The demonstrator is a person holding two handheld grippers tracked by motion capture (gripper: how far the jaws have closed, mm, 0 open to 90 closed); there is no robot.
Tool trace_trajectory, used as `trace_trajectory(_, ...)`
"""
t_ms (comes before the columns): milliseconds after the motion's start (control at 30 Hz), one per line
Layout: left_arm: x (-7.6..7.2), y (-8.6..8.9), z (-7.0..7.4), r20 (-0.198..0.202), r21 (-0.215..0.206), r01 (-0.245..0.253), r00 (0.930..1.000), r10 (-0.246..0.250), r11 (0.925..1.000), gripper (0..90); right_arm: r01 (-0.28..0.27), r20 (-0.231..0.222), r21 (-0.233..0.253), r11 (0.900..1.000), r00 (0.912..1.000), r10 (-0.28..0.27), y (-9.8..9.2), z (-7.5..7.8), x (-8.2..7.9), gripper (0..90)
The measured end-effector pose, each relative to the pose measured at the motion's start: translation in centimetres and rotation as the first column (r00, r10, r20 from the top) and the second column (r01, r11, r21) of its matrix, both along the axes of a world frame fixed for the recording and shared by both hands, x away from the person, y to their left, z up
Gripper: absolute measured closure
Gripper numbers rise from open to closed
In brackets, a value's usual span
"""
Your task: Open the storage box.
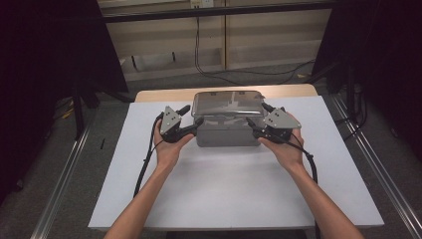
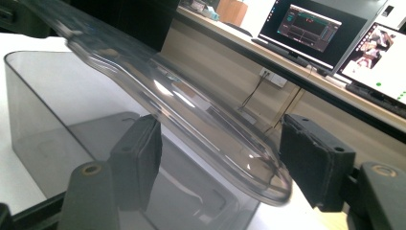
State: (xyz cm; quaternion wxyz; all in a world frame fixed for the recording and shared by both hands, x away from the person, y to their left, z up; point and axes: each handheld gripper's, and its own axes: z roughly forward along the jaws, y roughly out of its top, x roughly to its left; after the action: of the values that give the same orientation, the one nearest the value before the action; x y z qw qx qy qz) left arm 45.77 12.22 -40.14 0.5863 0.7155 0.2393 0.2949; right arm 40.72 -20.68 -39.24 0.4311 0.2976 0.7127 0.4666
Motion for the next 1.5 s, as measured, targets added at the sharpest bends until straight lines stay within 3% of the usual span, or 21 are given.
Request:
trace_trajectory(233,0.2,-0.1,0.5,0.01,-0.002,0.018,0.9998,-0.018,0.9998,41.1,-0.001,0.002,0.068,0.998,1.0,0.001,-1.4,0.1,0.6,31.5)
trace_trajectory(400,0.3,0.0,0.6,0.016,0.005,0.015,0.9998,-0.015,0.9999,43.0,0.0,0.005,0.064,0.998,1.0,0.0,-1.9,0.0,1.1,33.4)
trace_trajectory(500,0.4,0.0,0.6,0.003,-0.02,0.011,0.9999,-0.011,0.9997,43.7,0.001,0.0,0.074,0.997,1.0,-0.001,-2.1,-0.1,1.5,35.1)
trace_trajectory(533,0.4,0.0,0.6,0.011,-0.002,0.007,0.9999,-0.007,1.0,44.9,0.001,0.002,0.074,0.997,1.0,-0.001,-2.2,-0.1,1.6,35.7)
trace_trajectory(900,1.1,-0.2,1.0,0.018,-0.002,-0.003,0.9998,0.003,1.0,47.4,-0.004,-0.029,0.079,0.997,0.9996,0.006,-2.5,-0.8,3.2,43.2)
trace_trajectory(1033,1.3,-0.3,1.1,0.019,0.0,-0.006,0.9998,0.006,1.0,47.5,0.001,-0.001,0.085,0.996,1.0,-0.001,-2.5,-0.9,3.6,46.6)
trace_trajectory(1500,2.1,-0.2,1.2,0.013,-0.008,0.002,0.9999,-0.002,1.0,49.7,-0.024,0.01,0.113,0.993,0.9997,0.023,-2.1,-0.3,4.4,53.0)
